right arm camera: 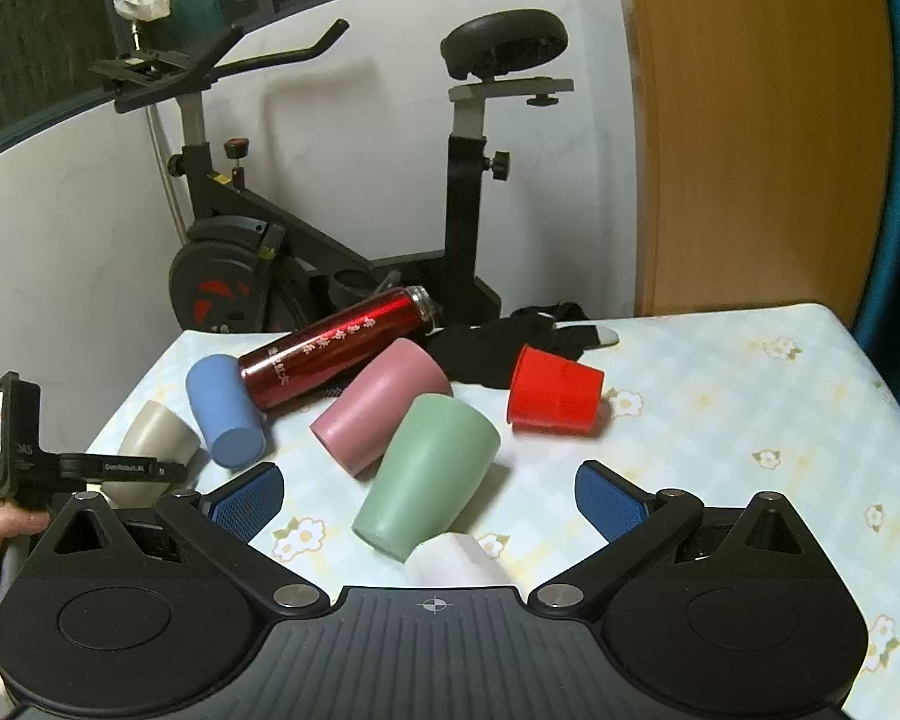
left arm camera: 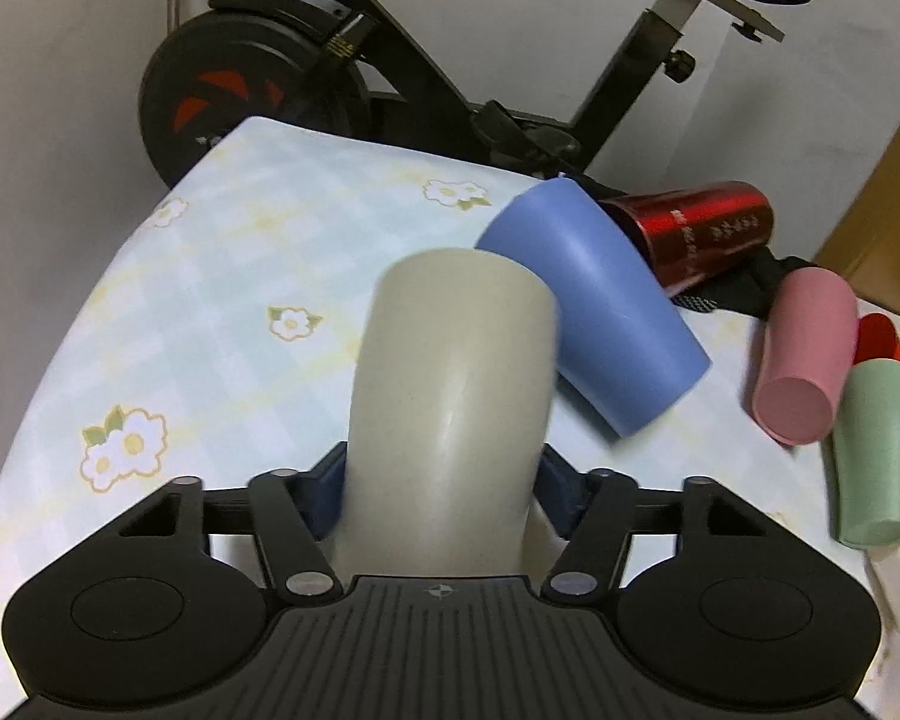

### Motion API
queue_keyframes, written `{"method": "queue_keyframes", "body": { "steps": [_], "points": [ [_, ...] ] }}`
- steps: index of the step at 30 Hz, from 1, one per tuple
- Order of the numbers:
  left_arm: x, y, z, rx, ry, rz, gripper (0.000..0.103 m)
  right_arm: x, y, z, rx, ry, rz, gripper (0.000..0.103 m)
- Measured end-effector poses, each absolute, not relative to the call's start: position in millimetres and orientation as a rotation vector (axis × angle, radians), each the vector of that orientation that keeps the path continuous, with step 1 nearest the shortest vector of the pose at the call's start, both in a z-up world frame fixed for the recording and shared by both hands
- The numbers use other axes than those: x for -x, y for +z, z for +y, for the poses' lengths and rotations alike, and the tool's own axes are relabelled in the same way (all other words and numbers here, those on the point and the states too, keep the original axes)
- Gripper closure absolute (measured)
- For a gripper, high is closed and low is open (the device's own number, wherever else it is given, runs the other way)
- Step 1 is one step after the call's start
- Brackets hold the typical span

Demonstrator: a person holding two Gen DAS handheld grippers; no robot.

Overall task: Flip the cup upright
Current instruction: 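Lift the beige cup off the table with the left tool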

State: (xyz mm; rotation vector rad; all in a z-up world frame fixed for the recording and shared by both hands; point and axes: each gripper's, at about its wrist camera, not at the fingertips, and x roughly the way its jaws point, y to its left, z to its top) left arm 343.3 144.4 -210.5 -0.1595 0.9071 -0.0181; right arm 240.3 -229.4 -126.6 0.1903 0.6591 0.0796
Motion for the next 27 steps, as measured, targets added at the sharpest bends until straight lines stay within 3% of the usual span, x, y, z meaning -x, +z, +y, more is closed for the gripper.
{"method": "queue_keyframes", "body": {
  "steps": [17,27],
  "points": [
    [-247.6,-107.9,107.2,0.129,-0.027,0.766,0.039,-174.0,-97.9,-264.4,-0.293,0.069,0.577,0.0],
    [-185.1,-132.8,19.8,0.284,-0.143,0.826,0.039,-122.4,-98.8,-291.5,-0.297,0.037,0.551,0.0]
  ]
}}
